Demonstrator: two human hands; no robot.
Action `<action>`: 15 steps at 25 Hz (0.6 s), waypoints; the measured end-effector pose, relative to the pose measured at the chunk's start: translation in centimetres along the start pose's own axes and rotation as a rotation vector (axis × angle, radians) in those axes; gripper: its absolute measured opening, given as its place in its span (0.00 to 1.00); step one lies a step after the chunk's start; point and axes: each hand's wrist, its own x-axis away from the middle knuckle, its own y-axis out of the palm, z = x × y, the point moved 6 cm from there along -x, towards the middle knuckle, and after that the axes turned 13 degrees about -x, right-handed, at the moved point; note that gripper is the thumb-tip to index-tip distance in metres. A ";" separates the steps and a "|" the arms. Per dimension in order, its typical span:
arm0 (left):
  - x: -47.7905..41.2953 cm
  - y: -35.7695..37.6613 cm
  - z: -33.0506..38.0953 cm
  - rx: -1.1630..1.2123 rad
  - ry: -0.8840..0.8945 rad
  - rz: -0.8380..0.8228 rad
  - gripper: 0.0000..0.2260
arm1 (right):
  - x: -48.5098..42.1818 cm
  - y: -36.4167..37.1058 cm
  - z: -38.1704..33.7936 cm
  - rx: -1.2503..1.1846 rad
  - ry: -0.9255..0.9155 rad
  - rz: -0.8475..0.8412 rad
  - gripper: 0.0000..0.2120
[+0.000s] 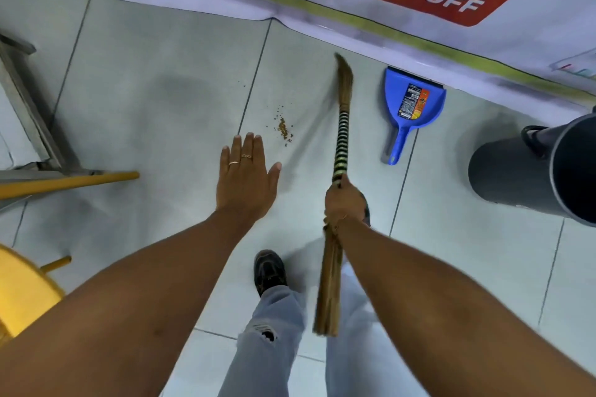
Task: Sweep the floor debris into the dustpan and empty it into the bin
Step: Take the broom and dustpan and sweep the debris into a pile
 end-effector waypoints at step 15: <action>-6.5 0.3 13.9 0.046 -0.016 -0.409 0.23 | -10.5 -11.1 -0.5 0.802 -0.401 -0.363 0.19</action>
